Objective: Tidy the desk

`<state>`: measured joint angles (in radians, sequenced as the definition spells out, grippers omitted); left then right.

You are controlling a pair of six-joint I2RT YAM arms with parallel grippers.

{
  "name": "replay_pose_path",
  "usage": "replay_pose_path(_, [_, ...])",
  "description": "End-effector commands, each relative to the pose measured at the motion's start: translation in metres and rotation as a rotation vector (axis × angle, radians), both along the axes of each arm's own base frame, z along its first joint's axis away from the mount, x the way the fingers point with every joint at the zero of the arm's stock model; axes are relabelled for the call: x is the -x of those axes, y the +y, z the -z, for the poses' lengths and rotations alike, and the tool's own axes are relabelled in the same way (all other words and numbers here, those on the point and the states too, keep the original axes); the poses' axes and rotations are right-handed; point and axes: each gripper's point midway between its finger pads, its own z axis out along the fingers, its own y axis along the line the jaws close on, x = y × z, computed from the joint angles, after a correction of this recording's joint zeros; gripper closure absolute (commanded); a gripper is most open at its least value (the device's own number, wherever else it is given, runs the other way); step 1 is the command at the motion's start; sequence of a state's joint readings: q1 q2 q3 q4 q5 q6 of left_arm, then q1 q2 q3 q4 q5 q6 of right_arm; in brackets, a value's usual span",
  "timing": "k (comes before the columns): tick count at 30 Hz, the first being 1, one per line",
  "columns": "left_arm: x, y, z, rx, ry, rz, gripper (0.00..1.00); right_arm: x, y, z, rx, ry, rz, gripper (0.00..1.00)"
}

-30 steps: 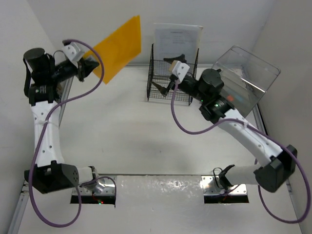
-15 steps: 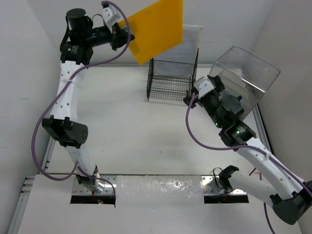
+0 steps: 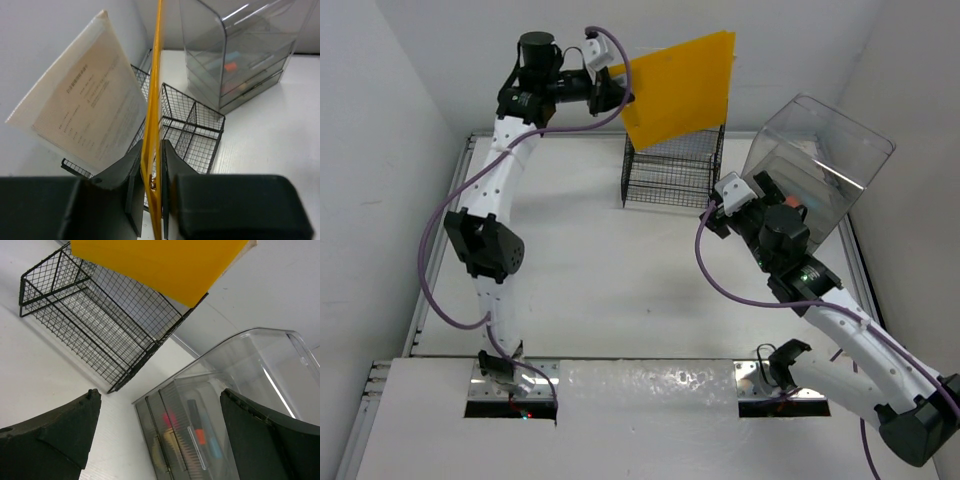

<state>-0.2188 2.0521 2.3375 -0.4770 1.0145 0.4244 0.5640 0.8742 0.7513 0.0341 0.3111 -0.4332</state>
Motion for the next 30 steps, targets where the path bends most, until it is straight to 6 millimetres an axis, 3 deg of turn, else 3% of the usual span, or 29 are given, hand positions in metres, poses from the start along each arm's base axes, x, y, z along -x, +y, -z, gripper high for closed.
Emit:
replay_pose_path(1, [-0.011, -0.008, -0.001, -0.006, -0.104, 0.034, 1.00, -0.001, -0.003, -0.004, -0.023, -0.004, 0.017, 0.01])
replay_pose_path(10, [-0.022, -0.004, 0.039, -0.096, -0.120, 0.032, 1.00, -0.003, 0.000, 0.011, -0.017, 0.034, 0.013, 0.01])
replay_pose_path(14, [-0.016, 0.000, 0.066, -0.164, -0.089, 0.052, 1.00, -0.009, 0.006, 0.012, -0.014, 0.051, 0.000, 0.01])
replay_pose_path(18, [-0.001, 0.004, 0.049, -0.167, -0.156, 0.059, 1.00, -0.020, 0.014, -0.014, -0.016, 0.017, -0.019, 0.01])
replay_pose_path(22, [-0.007, 0.005, 0.039, -0.165, -0.185, 0.035, 1.00, -0.037, 0.024, -0.049, -0.016, 0.002, -0.070, 0.01])
replay_pose_path(23, [-0.008, 0.004, 0.041, -0.157, -0.162, 0.035, 1.00, -0.041, 0.027, -0.074, -0.035, -0.032, -0.081, 0.01])
replay_pose_path(25, [-0.016, 0.000, 0.050, -0.150, -0.138, 0.038, 1.00, -0.055, 0.034, -0.078, -0.031, -0.014, -0.103, 0.01])
replay_pose_path(26, [-0.019, -0.001, 0.054, -0.146, -0.122, 0.040, 1.00, -0.059, 0.040, -0.097, -0.043, -0.045, -0.136, 0.01])
replay_pose_path(27, [-0.022, -0.003, 0.062, -0.140, -0.093, 0.040, 1.00, -0.072, 0.045, -0.089, -0.028, -0.016, -0.139, 0.01])
replay_pose_path(29, [-0.029, -0.006, 0.066, -0.128, -0.092, 0.030, 1.00, -0.085, 0.052, -0.094, -0.019, -0.011, -0.158, 0.01])
replay_pose_path(30, [-0.032, -0.007, 0.070, -0.122, -0.077, 0.022, 1.00, -0.092, 0.056, -0.109, -0.027, -0.030, -0.175, 0.01])
